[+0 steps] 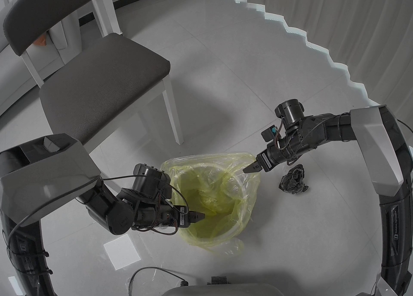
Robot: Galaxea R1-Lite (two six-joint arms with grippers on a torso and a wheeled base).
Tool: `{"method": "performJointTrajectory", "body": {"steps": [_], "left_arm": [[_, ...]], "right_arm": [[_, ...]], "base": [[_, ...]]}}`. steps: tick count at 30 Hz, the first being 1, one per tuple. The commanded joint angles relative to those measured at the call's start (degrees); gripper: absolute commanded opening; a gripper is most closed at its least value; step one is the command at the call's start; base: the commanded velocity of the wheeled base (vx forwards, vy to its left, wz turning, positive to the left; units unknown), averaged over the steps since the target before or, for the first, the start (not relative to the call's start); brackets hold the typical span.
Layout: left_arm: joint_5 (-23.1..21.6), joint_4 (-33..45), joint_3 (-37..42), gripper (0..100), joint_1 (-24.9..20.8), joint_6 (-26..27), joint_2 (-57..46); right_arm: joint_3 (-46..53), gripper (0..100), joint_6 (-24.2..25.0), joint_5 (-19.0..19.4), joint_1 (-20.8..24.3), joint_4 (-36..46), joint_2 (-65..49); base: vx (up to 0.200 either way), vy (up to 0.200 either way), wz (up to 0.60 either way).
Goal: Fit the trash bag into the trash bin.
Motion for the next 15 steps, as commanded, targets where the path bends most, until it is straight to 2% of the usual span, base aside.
{"method": "performJointTrajectory", "body": {"steps": [1, 15], "left_arm": [[0.0, 0.1, 0.4, 0, 0.1, 0.0, 0.5], [0.5, 0.2, 1.9, 0, 1.0, 0.3, -2.0]], "right_arm": [[0.0, 100, -0.1, 0.0, 0.0, 0.0, 0.1], [0.3, 100, -0.6, 0.0, -0.4, 0.3, 0.2]], "base": [[0.0, 0.0, 0.0], [0.0, 0.0, 0.0]]}}
